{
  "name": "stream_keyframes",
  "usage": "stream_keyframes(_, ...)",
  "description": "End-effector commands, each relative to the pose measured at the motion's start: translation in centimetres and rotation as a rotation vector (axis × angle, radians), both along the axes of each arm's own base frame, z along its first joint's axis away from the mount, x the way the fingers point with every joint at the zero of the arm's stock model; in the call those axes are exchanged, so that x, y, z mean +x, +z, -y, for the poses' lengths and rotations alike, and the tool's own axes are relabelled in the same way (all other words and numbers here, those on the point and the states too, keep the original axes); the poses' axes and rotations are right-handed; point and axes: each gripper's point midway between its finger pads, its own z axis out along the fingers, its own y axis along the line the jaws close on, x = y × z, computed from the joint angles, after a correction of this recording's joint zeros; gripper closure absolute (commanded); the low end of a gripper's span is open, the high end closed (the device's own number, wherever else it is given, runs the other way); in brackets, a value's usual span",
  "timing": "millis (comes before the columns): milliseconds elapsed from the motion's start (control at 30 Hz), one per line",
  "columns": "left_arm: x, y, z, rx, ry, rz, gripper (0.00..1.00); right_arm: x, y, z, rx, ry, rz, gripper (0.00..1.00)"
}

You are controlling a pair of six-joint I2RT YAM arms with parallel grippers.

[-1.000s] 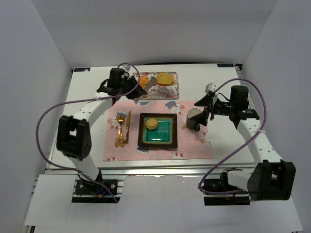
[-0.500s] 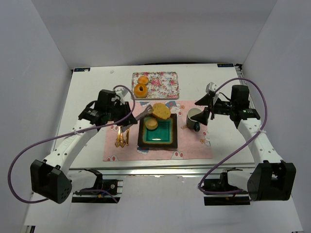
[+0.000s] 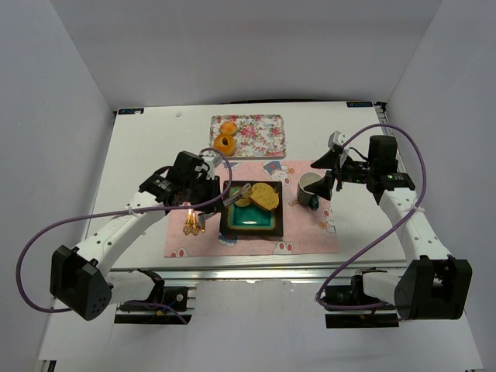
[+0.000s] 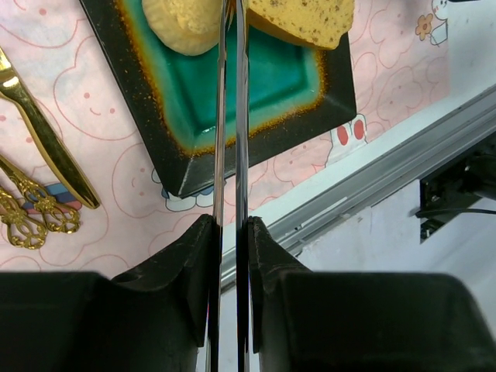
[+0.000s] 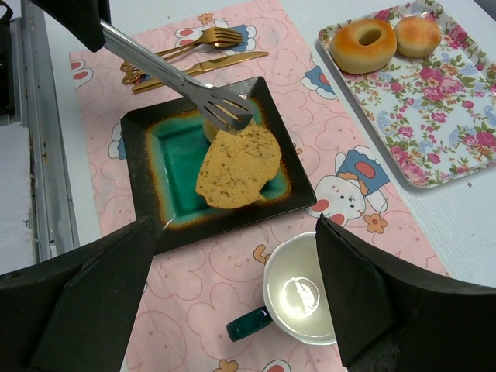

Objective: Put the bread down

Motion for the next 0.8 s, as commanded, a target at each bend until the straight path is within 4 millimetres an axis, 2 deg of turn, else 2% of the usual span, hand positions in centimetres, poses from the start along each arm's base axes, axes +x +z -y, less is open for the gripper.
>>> stream_keyframes(0,1.0,1.6,0.3,0.011,-0.011,0.070,0.74,0.0,1.4,0.0,0.008,0.009,0.037,0.12)
stream_keyframes(67,1.1,1.5,0.4,0.016,-0.014,0.070,0.69,0.0,1.3,0.0,0.007,0.008,0.034,0.12)
stream_keyframes(300,1.5,2.7,0.8,0.008,-0.024,0.095,0.60,-0.1,1.1,0.0,0.006,0.008,0.029,0.12)
stream_keyframes(767,1.9,4.5,0.7,0.006,-0.011,0.129,0.56,-0.2,1.0,-0.1,0.010,0.013,0.028,0.12)
